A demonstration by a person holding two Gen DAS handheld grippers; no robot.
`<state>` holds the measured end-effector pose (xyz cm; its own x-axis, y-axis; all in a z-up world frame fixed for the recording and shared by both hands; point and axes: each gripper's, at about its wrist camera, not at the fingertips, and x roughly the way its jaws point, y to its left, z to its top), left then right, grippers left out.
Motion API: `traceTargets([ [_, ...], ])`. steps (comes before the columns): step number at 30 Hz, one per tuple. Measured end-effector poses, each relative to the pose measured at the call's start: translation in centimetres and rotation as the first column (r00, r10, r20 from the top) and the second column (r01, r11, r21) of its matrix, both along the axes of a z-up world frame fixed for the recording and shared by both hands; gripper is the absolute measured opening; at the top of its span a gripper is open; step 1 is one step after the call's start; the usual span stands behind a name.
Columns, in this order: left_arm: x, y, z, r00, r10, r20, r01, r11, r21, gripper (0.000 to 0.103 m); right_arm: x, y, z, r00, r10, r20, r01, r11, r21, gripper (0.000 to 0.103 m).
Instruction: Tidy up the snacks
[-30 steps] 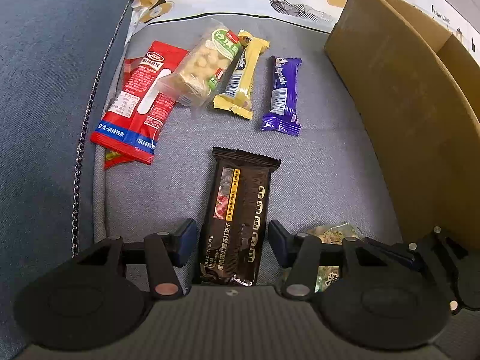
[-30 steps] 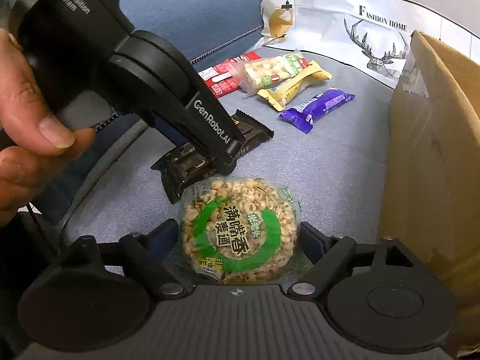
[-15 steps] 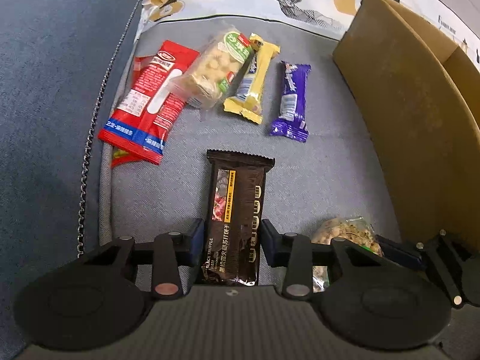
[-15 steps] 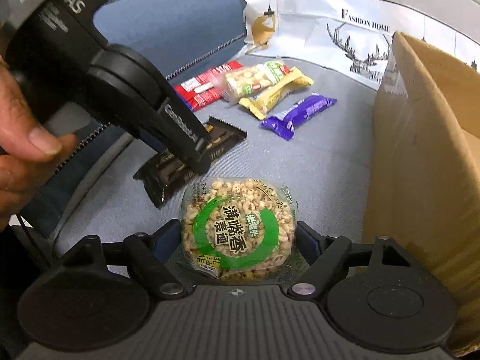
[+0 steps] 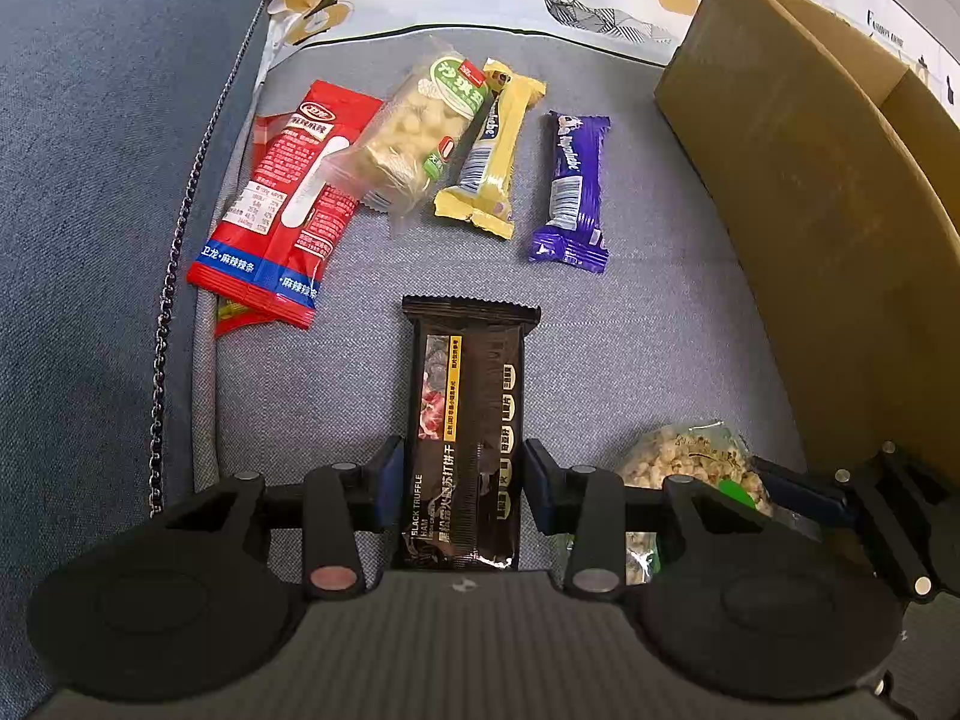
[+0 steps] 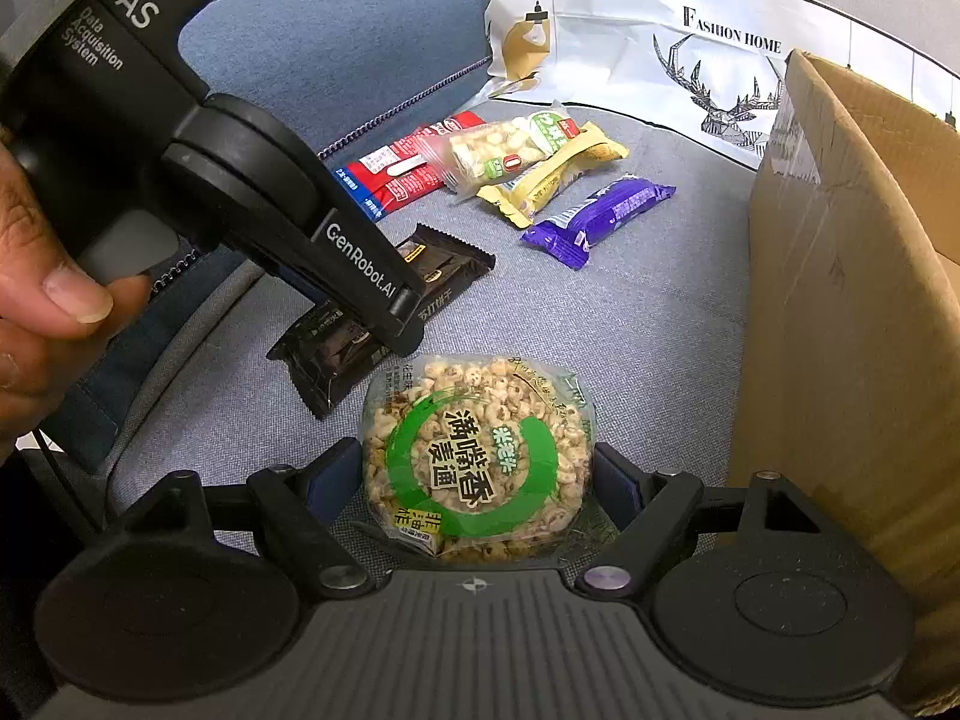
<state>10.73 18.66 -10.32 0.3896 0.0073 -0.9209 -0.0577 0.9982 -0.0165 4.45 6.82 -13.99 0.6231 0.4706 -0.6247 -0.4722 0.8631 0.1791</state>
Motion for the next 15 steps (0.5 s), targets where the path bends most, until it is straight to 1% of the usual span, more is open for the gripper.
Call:
traceTargets([
  [15, 0.01, 0.11, 0.05, 1.000, 0.000, 0.007, 0.000, 1.000, -0.009, 0.043, -0.10, 0.04, -0.03, 1.000, 0.002, 0.009, -0.002, 1.000, -0.009, 0.082],
])
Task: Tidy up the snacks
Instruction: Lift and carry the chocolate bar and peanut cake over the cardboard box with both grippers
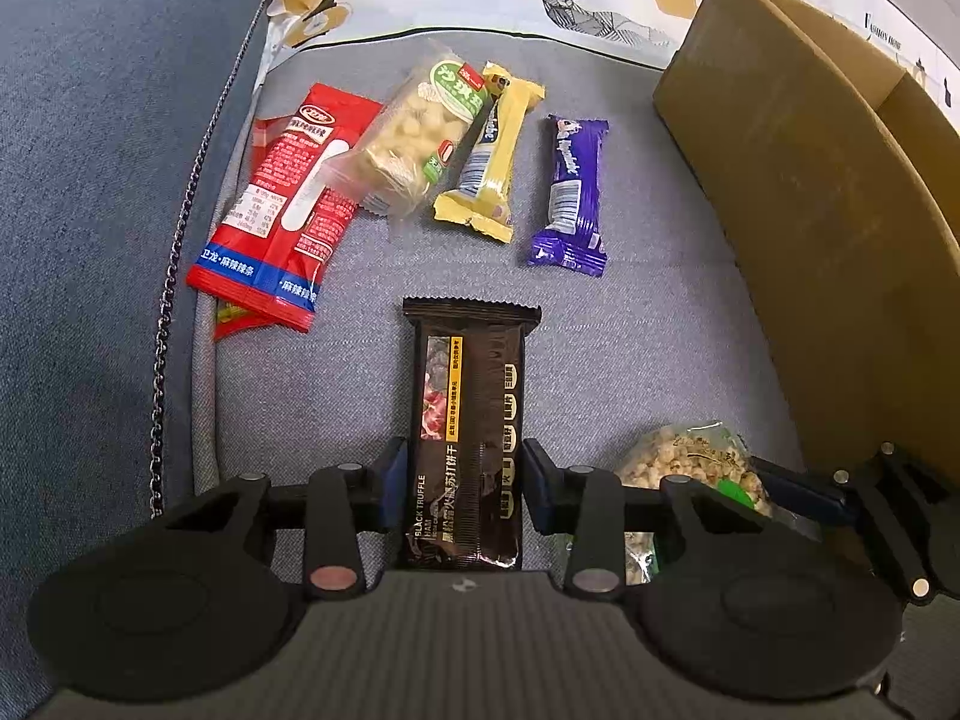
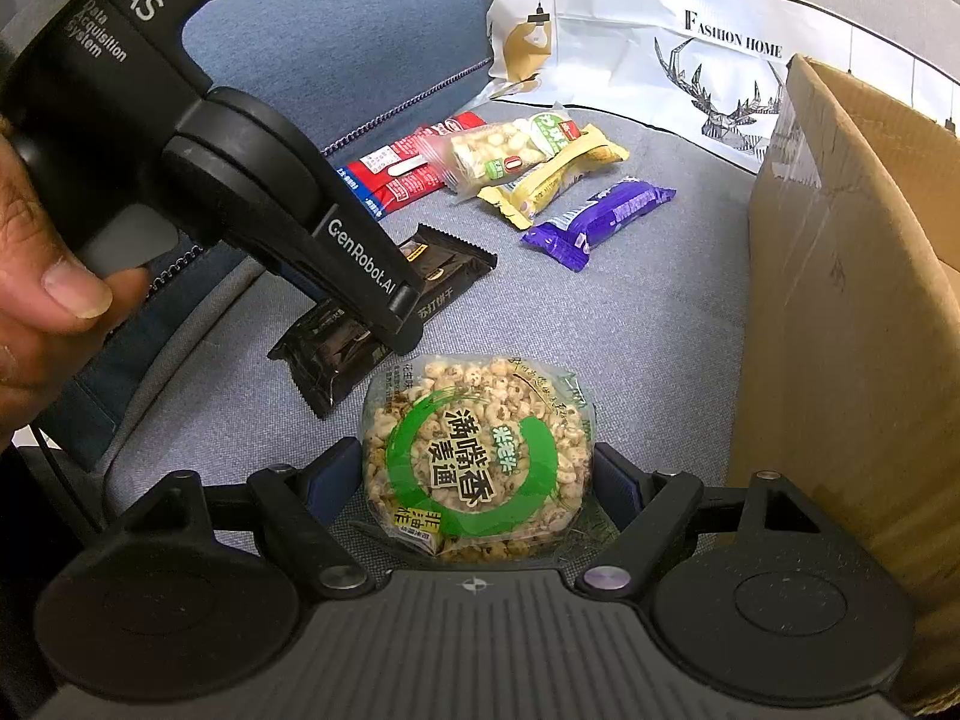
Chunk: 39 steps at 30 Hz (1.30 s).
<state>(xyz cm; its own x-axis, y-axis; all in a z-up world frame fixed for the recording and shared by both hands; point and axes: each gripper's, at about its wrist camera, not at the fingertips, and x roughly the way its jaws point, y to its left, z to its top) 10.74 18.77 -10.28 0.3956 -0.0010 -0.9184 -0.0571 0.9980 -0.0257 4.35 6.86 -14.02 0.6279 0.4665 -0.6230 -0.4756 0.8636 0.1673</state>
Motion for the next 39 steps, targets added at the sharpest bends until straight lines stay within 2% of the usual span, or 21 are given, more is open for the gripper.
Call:
traceTargets([
  [5, -0.1, 0.1, 0.8, 0.999, 0.015, 0.037, -0.015, 1.000, -0.005, 0.043, -0.6, -0.2, 0.3, 1.000, -0.006, 0.027, 0.006, 1.000, 0.002, 0.082],
  [10, -0.9, 0.1, 2.9, 0.988, 0.032, 0.152, -0.029, 0.999, -0.021, 0.043, -2.0, -0.7, 1.1, 0.997, -0.011, 0.072, 0.009, 1.000, 0.023, 0.082],
  [17, -3.0, 0.8, 6.3, 0.937, 0.114, 0.331, -0.091, 0.992, -0.086, 0.043, -4.9, -1.5, 3.3, 0.982, -0.018, 0.189, 0.009, 0.999, 0.051, 0.082],
  [25, -4.7, 1.5, 8.8, 0.869, 0.175, 0.463, -0.125, 0.983, -0.136, 0.043, -8.1, -3.9, 6.8, 0.951, -0.036, 0.307, 0.005, 0.995, 0.100, 0.082],
  [30, -4.6, 0.6, 9.6, 0.844, 0.169, 0.510, -0.148, 0.986, -0.082, 0.043, -8.7, -7.3, 9.4, 0.921, -0.088, 0.379, 0.031, 0.987, 0.155, 0.082],
  [33, -4.2, 0.0, 9.9, 0.833, 0.157, 0.531, -0.135, 0.988, -0.080, 0.043, -8.3, -10.1, 11.1, 0.898, -0.143, 0.417, 0.066, 0.979, 0.194, 0.082],
  [36, -3.9, -1.5, 10.3, 0.817, 0.112, 0.565, -0.102, 0.994, -0.049, 0.043, -7.2, -13.4, 13.0, 0.878, -0.208, 0.432, 0.110, 0.965, 0.240, 0.082],
  [39, -3.7, -3.0, 10.7, 0.798, 0.076, 0.598, -0.062, 0.997, -0.045, 0.043, -5.8, -16.6, 14.5, 0.853, -0.251, 0.458, 0.149, 0.957, 0.248, 0.082],
])
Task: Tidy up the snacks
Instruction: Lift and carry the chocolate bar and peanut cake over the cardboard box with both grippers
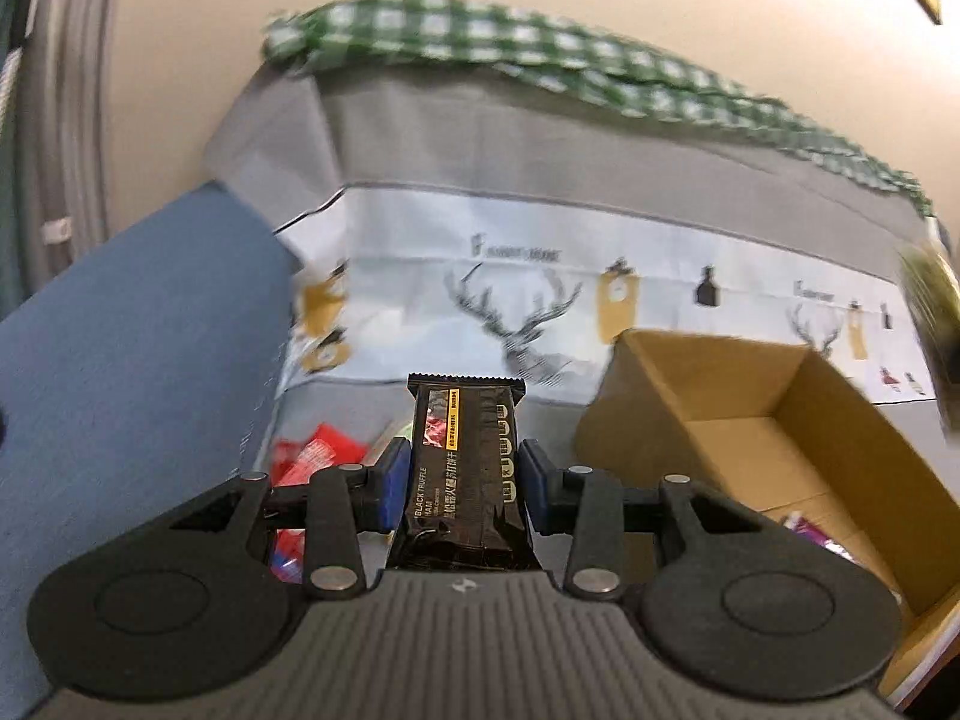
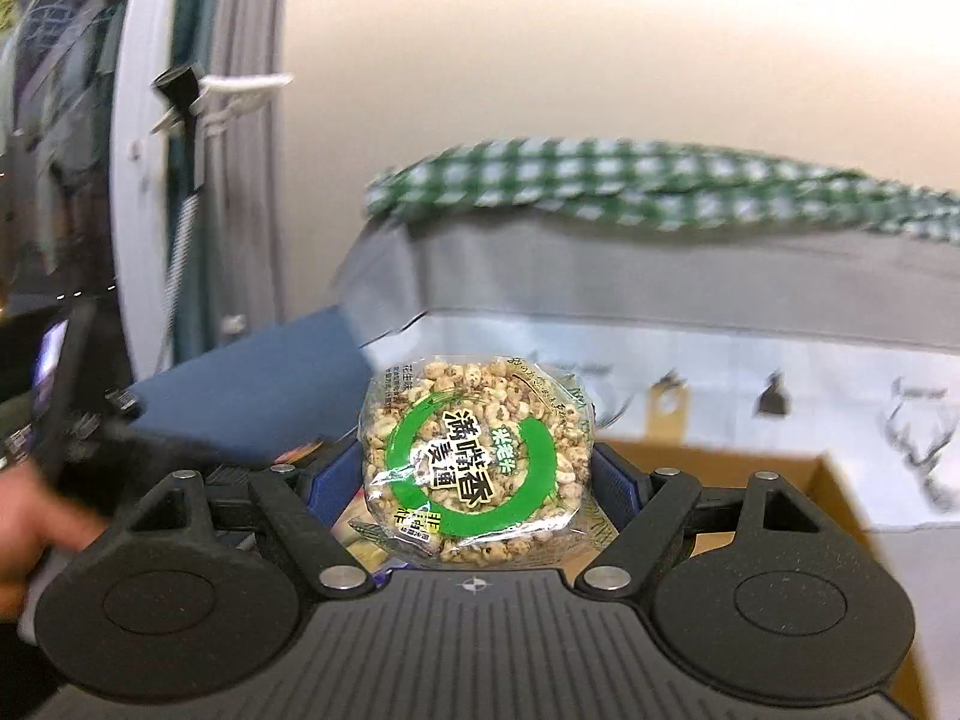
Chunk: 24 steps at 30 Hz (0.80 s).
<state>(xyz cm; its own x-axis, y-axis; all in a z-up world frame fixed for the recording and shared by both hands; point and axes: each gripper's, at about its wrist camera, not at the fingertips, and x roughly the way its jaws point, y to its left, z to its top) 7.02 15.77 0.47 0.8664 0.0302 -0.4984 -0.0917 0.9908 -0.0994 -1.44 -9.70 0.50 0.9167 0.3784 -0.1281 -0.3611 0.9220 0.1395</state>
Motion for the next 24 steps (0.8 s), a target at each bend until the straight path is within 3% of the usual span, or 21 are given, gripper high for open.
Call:
traceTargets([
  [5, 0.4, -2.8, 0.3, 0.998, -0.056, 0.032, 0.055, 0.998, 0.039, 0.043, 3.2, -4.8, 0.4, 0.993, -0.113, 0.020, 0.113, 0.994, -0.004, 0.082],
  [10, 1.2, -5.5, 0.4, 0.992, -0.106, 0.066, 0.102, 0.993, 0.066, 0.043, 5.3, -8.2, -2.6, 0.980, -0.180, -0.089, 0.185, 0.981, 0.052, 0.082],
  [17, 2.7, -10.3, 0.7, 0.977, -0.166, 0.134, 0.157, 0.985, 0.078, 0.043, 5.0, -9.0, -3.6, 0.974, -0.211, -0.077, 0.214, 0.977, 0.022, 0.082],
  [24, 4.3, -15.6, 0.6, 0.945, -0.264, 0.191, 0.240, 0.961, 0.137, 0.043, 5.4, -9.3, -4.3, 0.964, -0.255, -0.076, 0.253, 0.967, -0.041, 0.082],
])
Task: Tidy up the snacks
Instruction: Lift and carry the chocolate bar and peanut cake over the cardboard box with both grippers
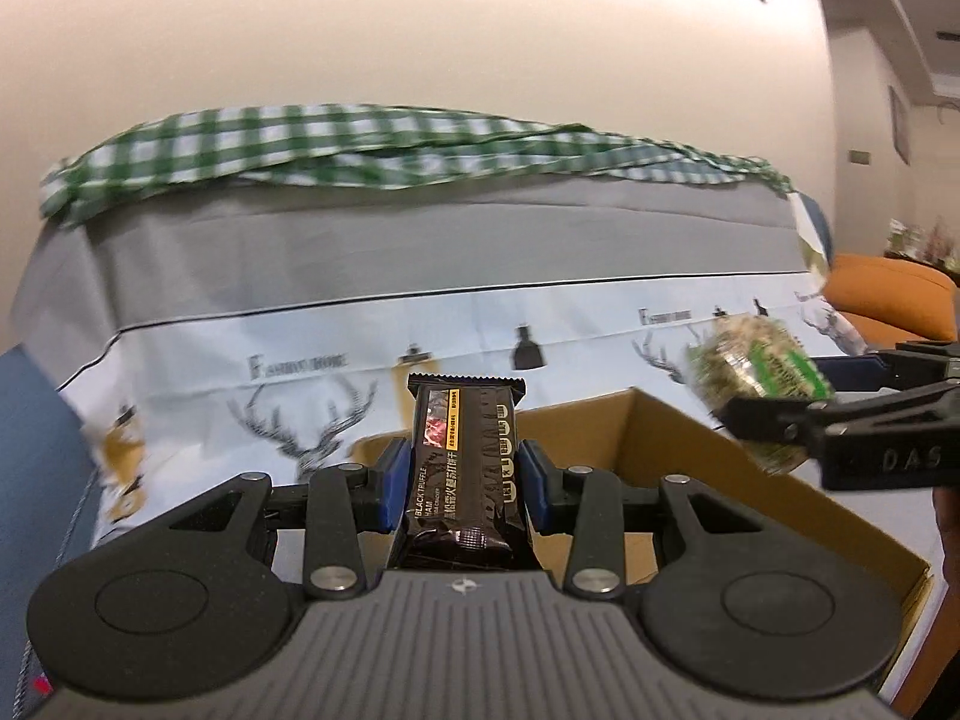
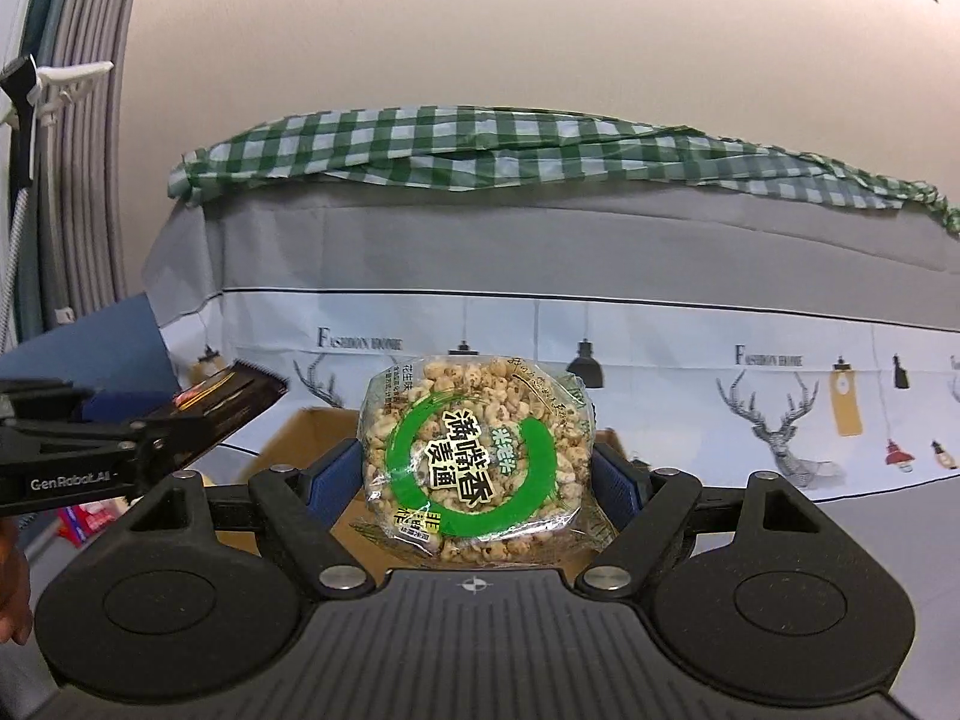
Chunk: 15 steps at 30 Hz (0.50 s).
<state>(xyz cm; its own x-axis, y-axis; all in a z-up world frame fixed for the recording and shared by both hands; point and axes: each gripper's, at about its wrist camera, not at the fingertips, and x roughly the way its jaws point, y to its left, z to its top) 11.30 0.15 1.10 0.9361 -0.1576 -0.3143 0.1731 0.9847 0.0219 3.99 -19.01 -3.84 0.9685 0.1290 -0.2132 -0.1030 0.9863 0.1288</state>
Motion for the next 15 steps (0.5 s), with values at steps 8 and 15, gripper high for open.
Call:
traceTargets([
  [8, 2.1, -1.6, -0.7, 0.999, -0.039, -0.035, 0.038, 0.998, -0.045, 0.043, 0.3, -0.6, -0.7, 0.998, -0.052, -0.029, 0.052, 0.999, -0.006, 0.082],
  [15, 2.7, -1.7, -0.7, 0.998, -0.036, -0.053, 0.031, 0.996, -0.085, 0.043, 1.0, -0.2, -0.9, 0.997, -0.057, -0.044, 0.056, 0.998, -0.005, 0.082],
])
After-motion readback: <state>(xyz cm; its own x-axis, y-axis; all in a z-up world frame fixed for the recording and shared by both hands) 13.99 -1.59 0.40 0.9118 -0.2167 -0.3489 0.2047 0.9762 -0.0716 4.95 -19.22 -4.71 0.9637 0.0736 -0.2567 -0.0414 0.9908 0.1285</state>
